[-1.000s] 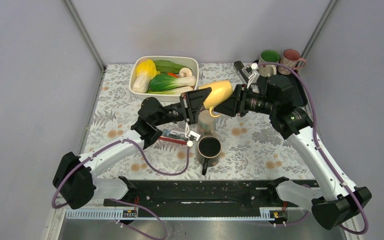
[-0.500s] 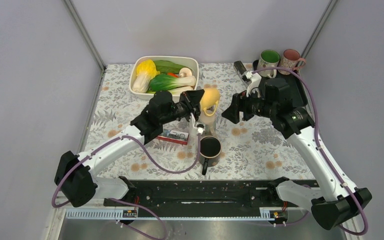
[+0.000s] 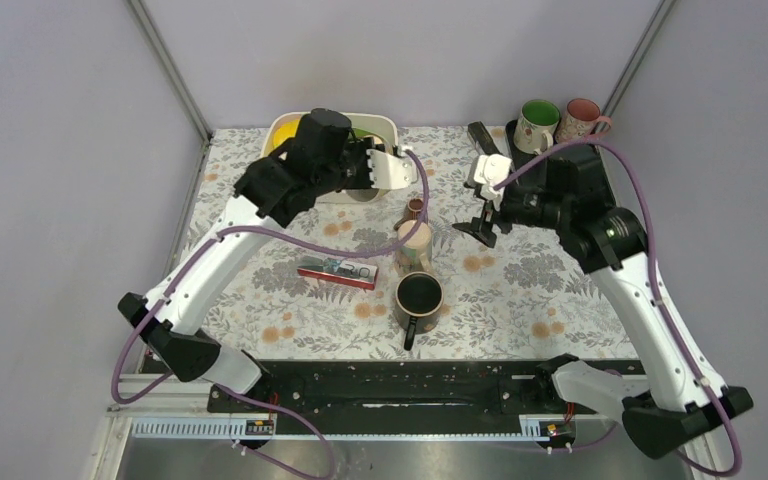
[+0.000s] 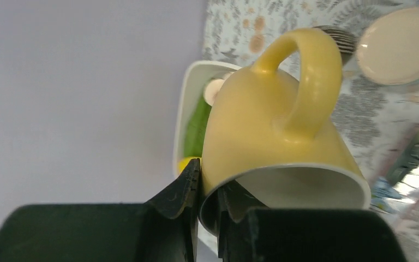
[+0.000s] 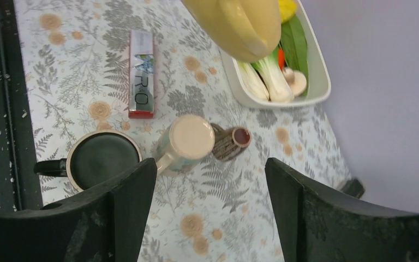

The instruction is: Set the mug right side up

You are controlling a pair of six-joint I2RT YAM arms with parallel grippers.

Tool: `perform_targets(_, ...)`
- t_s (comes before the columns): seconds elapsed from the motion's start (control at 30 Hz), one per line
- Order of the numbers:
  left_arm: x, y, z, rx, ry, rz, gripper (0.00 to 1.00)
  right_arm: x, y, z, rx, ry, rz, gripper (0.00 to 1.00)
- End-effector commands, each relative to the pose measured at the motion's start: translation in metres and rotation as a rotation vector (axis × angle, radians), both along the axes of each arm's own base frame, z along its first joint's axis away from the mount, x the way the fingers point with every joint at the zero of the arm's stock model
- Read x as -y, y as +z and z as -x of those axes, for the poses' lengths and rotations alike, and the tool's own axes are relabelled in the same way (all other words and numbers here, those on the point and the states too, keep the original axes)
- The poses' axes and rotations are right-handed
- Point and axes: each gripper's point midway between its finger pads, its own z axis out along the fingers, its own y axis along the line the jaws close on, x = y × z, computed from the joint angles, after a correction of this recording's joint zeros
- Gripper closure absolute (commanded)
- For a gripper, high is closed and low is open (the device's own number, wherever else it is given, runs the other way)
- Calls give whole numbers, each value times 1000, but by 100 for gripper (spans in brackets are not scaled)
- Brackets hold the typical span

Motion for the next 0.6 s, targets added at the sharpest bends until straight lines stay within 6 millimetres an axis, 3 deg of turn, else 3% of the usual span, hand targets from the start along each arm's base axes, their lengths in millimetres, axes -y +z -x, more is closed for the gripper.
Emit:
perform_targets(0.0, -38, -12, 51, -370, 232, 104, 100, -32, 29, 11, 130, 331, 23, 19)
perform_targets(0.1, -39, -29, 86, -578, 253, 146, 100, -47, 34, 9, 87, 424, -10, 19)
perform_targets(0.2, -31, -32, 105, -709, 261, 217, 100, -60, 26, 10, 51, 491, 3, 18)
perform_targets(0.33, -22, -27, 116, -806, 275, 273, 100, -78, 17, 20, -25, 574, -24, 16)
perform_targets(0.57, -12, -27, 115, -854, 287, 300, 100, -108, 5, 34, -148, 643, -50, 10)
